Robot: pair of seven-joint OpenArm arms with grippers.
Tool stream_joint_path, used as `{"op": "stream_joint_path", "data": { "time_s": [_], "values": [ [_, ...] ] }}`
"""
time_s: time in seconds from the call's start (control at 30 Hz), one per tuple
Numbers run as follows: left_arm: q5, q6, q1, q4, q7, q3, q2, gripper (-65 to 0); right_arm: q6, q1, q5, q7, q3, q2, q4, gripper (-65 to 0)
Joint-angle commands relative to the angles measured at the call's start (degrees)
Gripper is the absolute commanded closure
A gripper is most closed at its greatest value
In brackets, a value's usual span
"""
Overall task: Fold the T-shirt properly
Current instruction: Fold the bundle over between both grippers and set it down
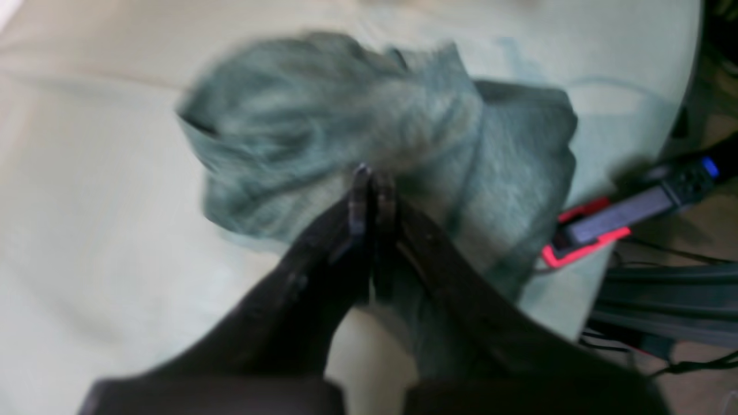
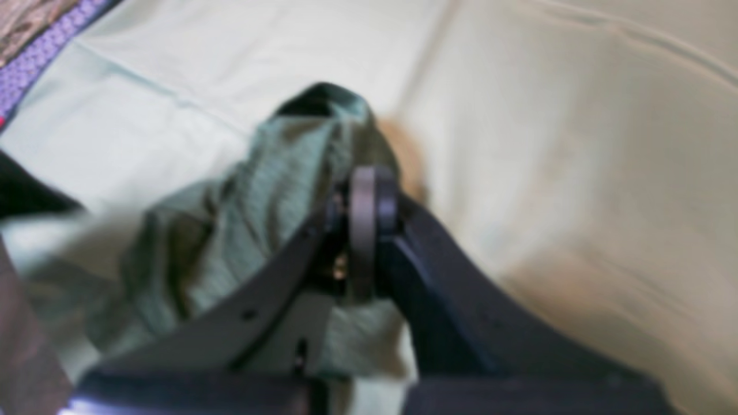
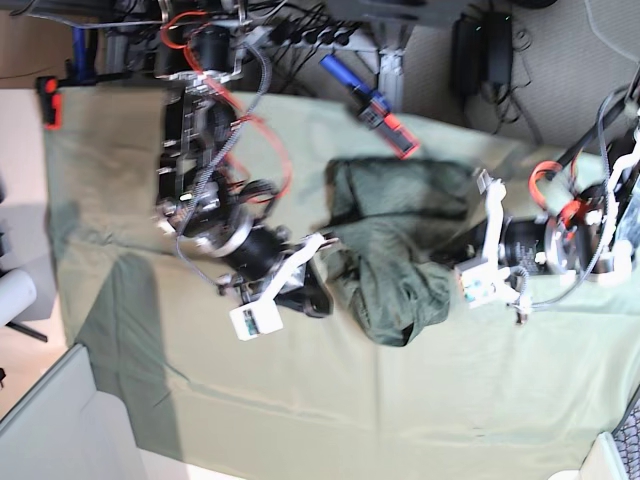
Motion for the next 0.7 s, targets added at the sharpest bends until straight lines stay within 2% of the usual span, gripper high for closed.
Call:
{"op": "stream_joint_path", "data": {
  "time_s": [0.0,0.07,0.2,0.4,0.5,0.67],
  "values": [
    [-0.6,-0.1,-0.3,0.4,-1.2,-0.5,0.3,0.0,0.5,1.1,1.1,1.2,-1.1,-0.8,0.6,0.0],
    [1.2,-0.1,0.2,-1.1,-2.4,-0.5,1.7,0.0,0.7,1.2,0.1,1.7,-3.7,-1.4,0.0,0.0],
    [6.4,-0.1,0.3,-7.5,-6.3,-0.5,3.7,0.0,0.6,3.0,-7.4,4.8,-8.9,-1.5,-3.8,0.0],
    [7.3,-0.1,0.3,-15.7,-7.9,-0.5,4.0,0.0,0.6,9.2,-12.3,8.9,-11.3,-1.5,-18.4,0.0],
    [9.2,-0.1,0.4,-18.4,-8.8,-0.5,4.0,0.0,0.6,12.4,-13.0,11.2,-11.3,-1.5,-25.7,0.0],
    [8.9,-0.1,0.7,-22.5,-9.9,-0.5,4.0,0.0,0.6,15.2,-13.3,11.2,-12.0,-1.5,-31.9,0.0]
  ]
}}
